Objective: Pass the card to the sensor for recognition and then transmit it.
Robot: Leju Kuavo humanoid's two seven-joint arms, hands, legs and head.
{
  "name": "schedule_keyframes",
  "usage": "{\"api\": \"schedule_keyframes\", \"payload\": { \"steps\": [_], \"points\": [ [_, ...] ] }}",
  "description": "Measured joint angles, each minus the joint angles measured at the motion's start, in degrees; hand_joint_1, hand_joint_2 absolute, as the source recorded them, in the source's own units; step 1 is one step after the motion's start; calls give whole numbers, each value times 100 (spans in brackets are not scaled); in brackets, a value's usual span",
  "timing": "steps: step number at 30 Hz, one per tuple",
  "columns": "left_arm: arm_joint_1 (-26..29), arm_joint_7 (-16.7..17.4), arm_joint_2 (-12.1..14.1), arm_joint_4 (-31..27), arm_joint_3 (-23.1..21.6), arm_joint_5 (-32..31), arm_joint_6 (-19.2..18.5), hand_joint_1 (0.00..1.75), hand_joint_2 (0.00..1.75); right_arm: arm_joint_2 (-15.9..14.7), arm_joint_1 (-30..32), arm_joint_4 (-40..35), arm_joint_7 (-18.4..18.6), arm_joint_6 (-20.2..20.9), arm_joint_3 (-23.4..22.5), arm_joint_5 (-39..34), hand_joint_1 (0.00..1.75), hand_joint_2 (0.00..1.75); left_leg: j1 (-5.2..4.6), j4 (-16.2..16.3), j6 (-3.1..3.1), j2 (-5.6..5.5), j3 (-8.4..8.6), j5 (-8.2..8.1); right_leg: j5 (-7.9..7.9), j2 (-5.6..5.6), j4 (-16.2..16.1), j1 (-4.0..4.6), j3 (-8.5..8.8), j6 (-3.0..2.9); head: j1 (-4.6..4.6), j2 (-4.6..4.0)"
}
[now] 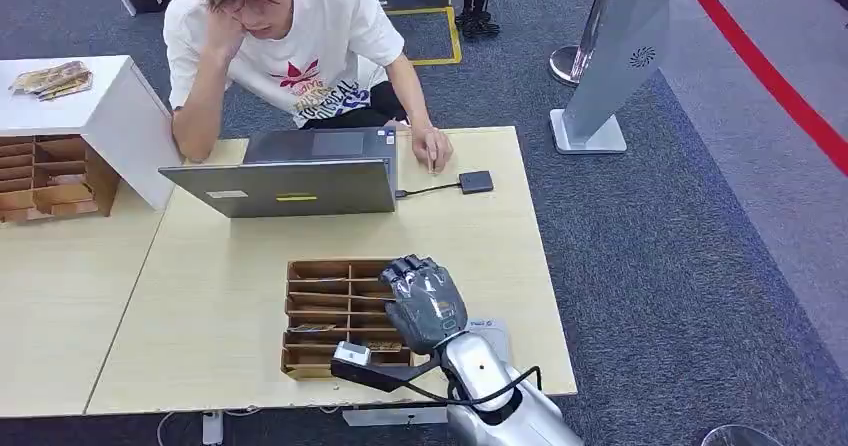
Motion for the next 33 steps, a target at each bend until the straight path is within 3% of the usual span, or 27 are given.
{"api": "schedule_keyframes", "payload": {
  "steps": [7, 10, 12, 14, 18, 33],
  "points": [
    [0, 0, 0, 0, 0, 0, 0, 0, 0, 20, -1, 15, 4, 59, 0, -17, 91, 175, 0, 0, 0, 0, 0, 0, 0, 0, 0, 0, 0, 0, 0, 0],
    [-1, 0, 0, 0, 0, 0, 0, 0, 0, 22, -1, 39, 0, 61, 0, -30, 110, 175, 0, 0, 0, 0, 0, 0, 0, 0, 0, 0, 0, 0, 0, 0],
    [-1, -2, 0, 0, 0, 0, 0, 0, 0, 28, 0, 57, -2, 72, 0, -33, 140, 175, 0, 0, 0, 0, 0, 0, 0, 0, 0, 0, 0, 0, 0, 0],
    [-1, -2, 0, 0, 2, 0, 0, 0, 0, 39, 0, 79, -11, 70, 0, -48, 140, 175, 0, 0, 0, 0, 0, 0, 0, 0, 0, 0, 0, 0, 0, 0],
    [-2, -4, 0, 0, 22, 0, 0, 0, 0, 65, -2, 111, -55, 66, 0, -87, 169, 175, 0, 0, 0, 0, 1, 0, 0, 0, 0, 0, 0, 0, 0, 0],
    [-3, -22, 0, 0, 66, 0, 0, 0, 0, 68, -34, 157, -57, 59, 0, -125, 173, 175, 0, 0, 0, 0, 1, 0, 0, 0, 0, 0, 0, 0, 0, 0]
  ]
}}
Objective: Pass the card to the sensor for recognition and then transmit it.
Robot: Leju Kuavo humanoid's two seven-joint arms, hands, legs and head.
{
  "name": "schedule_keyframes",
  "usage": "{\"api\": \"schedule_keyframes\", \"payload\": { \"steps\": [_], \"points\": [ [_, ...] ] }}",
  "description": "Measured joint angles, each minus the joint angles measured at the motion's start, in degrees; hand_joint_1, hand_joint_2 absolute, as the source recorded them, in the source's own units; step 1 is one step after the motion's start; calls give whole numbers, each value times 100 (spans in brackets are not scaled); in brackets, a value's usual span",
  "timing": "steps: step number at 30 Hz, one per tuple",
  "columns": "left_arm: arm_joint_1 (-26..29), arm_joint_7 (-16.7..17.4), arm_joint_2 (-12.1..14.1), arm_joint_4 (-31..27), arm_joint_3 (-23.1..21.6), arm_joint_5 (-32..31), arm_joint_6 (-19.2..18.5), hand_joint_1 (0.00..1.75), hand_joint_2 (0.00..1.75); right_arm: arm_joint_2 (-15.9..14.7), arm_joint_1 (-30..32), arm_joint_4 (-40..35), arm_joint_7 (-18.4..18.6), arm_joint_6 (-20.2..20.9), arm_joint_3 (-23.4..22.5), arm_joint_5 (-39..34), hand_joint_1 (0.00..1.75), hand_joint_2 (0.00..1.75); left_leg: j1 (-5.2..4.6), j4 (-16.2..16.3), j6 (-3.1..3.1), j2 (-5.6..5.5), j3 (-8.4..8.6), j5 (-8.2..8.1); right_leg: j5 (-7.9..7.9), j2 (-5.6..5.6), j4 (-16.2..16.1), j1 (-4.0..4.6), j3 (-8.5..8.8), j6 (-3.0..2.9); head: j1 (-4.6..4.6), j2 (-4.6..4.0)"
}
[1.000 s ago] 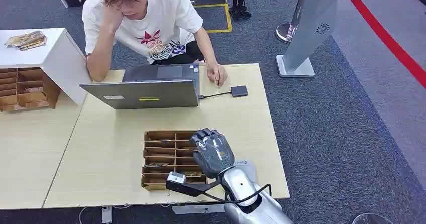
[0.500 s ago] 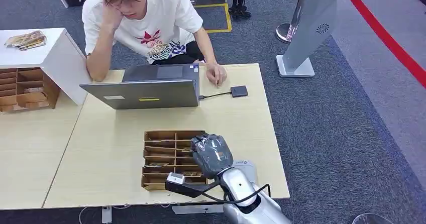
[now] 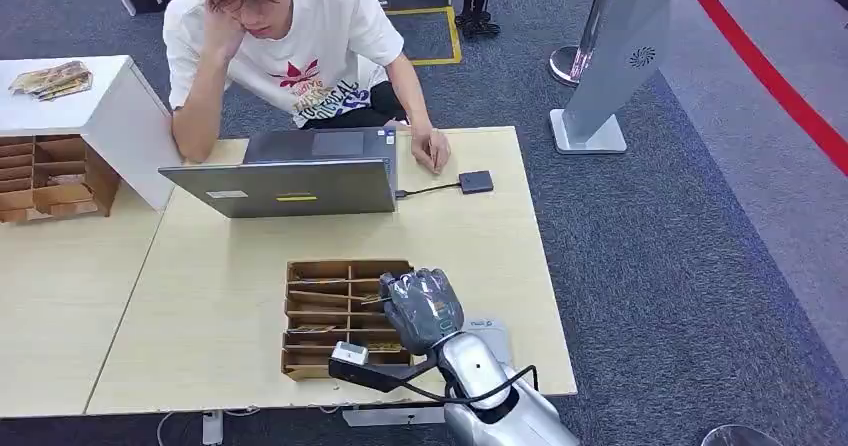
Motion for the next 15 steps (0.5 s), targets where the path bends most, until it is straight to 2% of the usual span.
{"api": "schedule_keyframes", "payload": {
  "steps": [10, 15],
  "points": [
    [0, -7, 0, 0, 2, 0, 0, 0, 0, 0, -3, -2, 0, 0, -2, -28, 175, 175, 0, 0, 0, 0, 0, 0, 0, 0, 0, 0, 0, 0, 0, 0],
    [3, -31, 0, 0, 11, 4, 2, 0, 0, 0, 22, -117, -74, -24, -87, -322, 173, 175, 0, 0, 0, 0, 0, 0, 0, 0, 0, 0, 0, 0, 0, 0]
  ]
}}
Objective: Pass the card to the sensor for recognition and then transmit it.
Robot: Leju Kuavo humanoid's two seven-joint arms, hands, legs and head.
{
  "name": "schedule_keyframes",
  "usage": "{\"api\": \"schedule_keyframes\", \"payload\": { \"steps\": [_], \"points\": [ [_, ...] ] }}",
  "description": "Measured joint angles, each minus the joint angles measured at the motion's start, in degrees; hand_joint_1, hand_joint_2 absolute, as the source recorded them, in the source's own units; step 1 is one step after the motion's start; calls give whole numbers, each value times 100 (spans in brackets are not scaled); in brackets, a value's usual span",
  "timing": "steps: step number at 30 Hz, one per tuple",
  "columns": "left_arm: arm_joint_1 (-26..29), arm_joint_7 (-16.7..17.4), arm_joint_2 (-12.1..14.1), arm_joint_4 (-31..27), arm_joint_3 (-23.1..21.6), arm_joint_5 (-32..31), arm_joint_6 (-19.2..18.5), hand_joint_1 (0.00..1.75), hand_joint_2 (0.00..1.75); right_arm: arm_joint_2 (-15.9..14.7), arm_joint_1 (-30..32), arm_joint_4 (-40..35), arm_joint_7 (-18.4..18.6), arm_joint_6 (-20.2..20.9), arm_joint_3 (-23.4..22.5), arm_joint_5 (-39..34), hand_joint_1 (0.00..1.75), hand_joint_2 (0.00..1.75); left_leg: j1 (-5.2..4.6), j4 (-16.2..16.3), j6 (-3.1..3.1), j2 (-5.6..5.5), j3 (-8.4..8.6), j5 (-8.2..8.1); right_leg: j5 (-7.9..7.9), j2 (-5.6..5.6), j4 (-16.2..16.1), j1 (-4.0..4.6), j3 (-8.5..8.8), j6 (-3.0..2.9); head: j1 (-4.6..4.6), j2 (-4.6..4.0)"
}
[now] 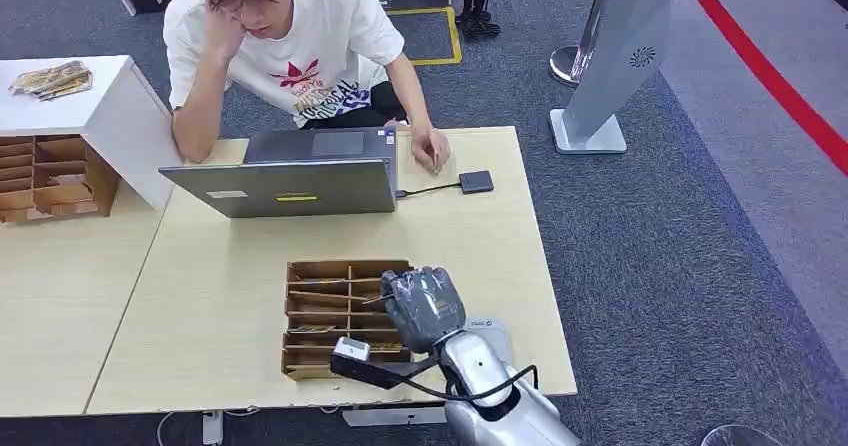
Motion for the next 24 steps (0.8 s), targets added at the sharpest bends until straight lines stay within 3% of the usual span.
{"api": "schedule_keyframes", "payload": {
  "steps": [8, 12, 24],
  "points": [
    [21, -77, 0, 0, 17, 83, 35, 0, 0, -57, 253, -1158, -475, 164, -464, -1497, 175, 175, 0, 0, 0, 0, 0, 0, 0, 1, 0, 0, -2, 0, 0, 0],
    [44, -109, 0, 0, 44, 105, 52, 0, 0, -129, 525, -2036, -883, 101, -868, -2400, 175, 175, -1, 0, 2, 0, -2, -2, -1, -1, -2, 0, -2, 1, 0, 0],
    [59, -118, -4, 0, 118, 140, 109, 0, 0, -166, 974, -3286, -1255, -221, -1401, -3227, 175, 175, 0, 0, 0, 2, 0, -4, -1, 2, -2, 0, -1, 1, 0, 0]
  ]
}}
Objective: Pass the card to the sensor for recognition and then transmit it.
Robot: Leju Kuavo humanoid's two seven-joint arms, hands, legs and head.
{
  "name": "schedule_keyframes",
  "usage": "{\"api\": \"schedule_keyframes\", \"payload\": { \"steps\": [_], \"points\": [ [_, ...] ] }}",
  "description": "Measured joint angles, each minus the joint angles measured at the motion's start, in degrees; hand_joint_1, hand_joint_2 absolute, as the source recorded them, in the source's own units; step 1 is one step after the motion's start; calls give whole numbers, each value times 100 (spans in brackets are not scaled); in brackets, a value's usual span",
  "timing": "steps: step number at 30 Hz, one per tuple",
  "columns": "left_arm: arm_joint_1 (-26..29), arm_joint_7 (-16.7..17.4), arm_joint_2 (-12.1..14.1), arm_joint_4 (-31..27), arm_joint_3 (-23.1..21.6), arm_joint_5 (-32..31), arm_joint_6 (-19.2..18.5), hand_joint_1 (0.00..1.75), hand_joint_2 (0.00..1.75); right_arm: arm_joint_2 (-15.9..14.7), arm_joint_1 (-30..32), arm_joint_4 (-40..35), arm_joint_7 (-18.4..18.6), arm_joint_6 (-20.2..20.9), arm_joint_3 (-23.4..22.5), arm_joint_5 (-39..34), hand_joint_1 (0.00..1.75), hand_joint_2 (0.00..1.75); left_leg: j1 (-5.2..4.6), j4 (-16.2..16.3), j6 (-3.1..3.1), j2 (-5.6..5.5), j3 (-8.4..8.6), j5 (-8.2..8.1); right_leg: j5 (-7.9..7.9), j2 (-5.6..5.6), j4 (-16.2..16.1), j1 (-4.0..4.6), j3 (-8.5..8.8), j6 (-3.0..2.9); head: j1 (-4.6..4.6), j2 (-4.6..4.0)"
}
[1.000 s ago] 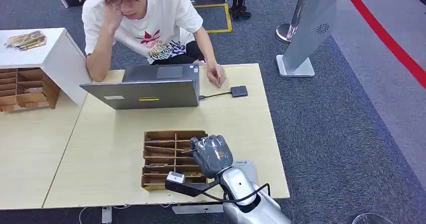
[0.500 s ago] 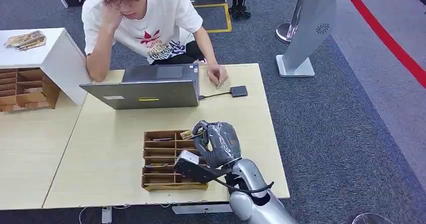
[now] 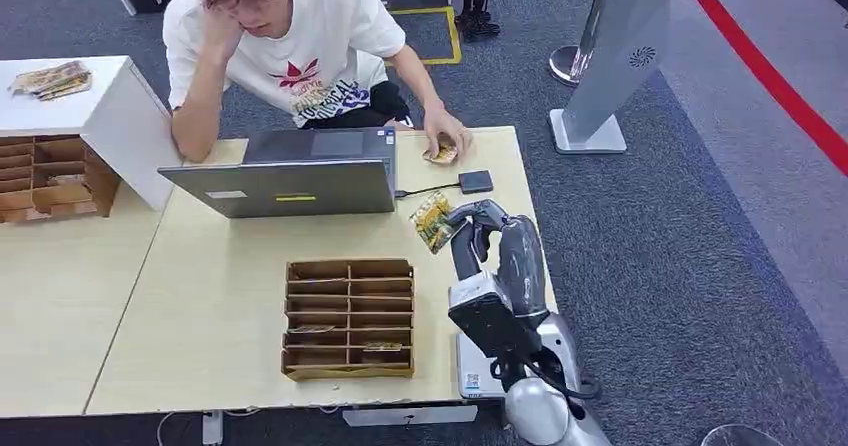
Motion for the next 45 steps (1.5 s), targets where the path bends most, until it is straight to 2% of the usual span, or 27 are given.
{"api": "schedule_keyframes", "payload": {
  "steps": [22, 29, 35, 41, 42, 43, 45],
  "points": [
    [5, 0, 0, 0, 2, -92, -28, 0, 0, 0, -49, -218, -44, 90, -111, -120, 175, 175, 0, 0, 0, 0, -2, 0, 0, 1, 0, 0, 0, 0, 0, 0],
    [-35, 68, 2, 0, 0, -376, -96, 0, 0, 114, -765, 296, 131, 370, -66, -65, 175, 175, 0, 0, -1, 0, -1, 4, 3, 1, 3, 0, 3, -2, 0, 0],
    [-221, 269, -2, 0, -37, -701, -234, 0, 0, 467, -1959, 1469, 605, 743, -61, 32, 175, 175, 1, 0, -4, -1, 2, 13, 8, 0, 6, 0, 2, -7, 0, 0],
    [-337, 369, -13, 0, -143, -832, -293, 0, 0, 742, -2729, 2543, 869, 880, -59, 300, 175, 175, 0, 0, -5, 0, 0, 14, 8, 1, 8, 0, 0, -7, 2, 0],
    [-360, 376, -18, 0, -175, -852, -302, 0, 0, 776, -2846, 2687, 912, 901, -50, 365, 157, 175, 1, 0, -5, -1, 0, 14, 8, 0, 7, 0, 1, -7, -2, 0],
    [-382, 385, -24, -2, -186, -868, -308, 0, 0, 831, -2940, 2893, 964, 909, -28, 479, 2, 175, 0, 0, -5, -3, 0, 14, 8, -2, 7, 0, 1, -7, 2, 0],
    [-414, 430, -35, 0, -249, -890, -330, 0, 0, 939, -3135, 3297, 1040, 940, 52, 727, 2, 175, 1, 0, -5, -2, 1, 14, 8, 0, 7, 0, 0, -7, -2, 0]
  ]
}}
